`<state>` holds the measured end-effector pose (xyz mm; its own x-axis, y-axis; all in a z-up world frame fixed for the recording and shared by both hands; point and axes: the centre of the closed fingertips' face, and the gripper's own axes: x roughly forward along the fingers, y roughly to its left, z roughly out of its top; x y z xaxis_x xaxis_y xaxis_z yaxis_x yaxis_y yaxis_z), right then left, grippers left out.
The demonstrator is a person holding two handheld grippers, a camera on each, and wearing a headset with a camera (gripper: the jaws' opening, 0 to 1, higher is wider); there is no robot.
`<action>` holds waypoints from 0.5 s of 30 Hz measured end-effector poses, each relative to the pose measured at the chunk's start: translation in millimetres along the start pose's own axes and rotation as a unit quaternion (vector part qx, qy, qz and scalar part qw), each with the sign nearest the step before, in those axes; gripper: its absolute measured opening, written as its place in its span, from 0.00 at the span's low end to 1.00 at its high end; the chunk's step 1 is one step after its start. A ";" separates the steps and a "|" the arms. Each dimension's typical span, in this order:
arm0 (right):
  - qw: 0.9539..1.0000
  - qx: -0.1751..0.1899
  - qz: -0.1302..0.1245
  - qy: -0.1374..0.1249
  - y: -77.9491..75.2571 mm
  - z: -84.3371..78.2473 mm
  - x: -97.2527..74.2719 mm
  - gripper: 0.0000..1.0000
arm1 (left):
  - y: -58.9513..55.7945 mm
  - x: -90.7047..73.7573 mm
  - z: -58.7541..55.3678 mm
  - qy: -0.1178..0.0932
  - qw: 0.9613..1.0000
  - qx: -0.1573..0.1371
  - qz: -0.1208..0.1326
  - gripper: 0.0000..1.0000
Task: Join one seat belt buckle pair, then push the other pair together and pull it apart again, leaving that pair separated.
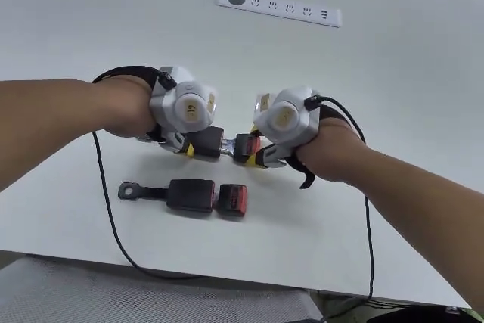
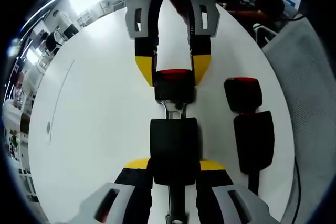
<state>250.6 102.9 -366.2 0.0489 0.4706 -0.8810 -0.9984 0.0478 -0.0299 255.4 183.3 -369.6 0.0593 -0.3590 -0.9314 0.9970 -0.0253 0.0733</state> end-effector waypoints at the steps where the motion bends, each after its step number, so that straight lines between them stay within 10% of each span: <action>1: 1.000 0.002 0.001 -0.003 0.0 -0.1 -0.3 0.33 | 0.1 0.1 -0.1 0.000 1.000 0.000 -0.001 0.32; 15: 1.000 0.006 -0.001 0.001 -0.4 5.6 3.0 0.31 | -1.5 -2.6 1.3 -0.014 1.000 -0.007 0.002 0.31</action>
<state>251.4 109.3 -366.2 0.0516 0.4680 -0.8822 -0.9978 0.0600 -0.0265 253.7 183.1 -366.8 0.0629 -0.3843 -0.9211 0.9973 -0.0106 0.0725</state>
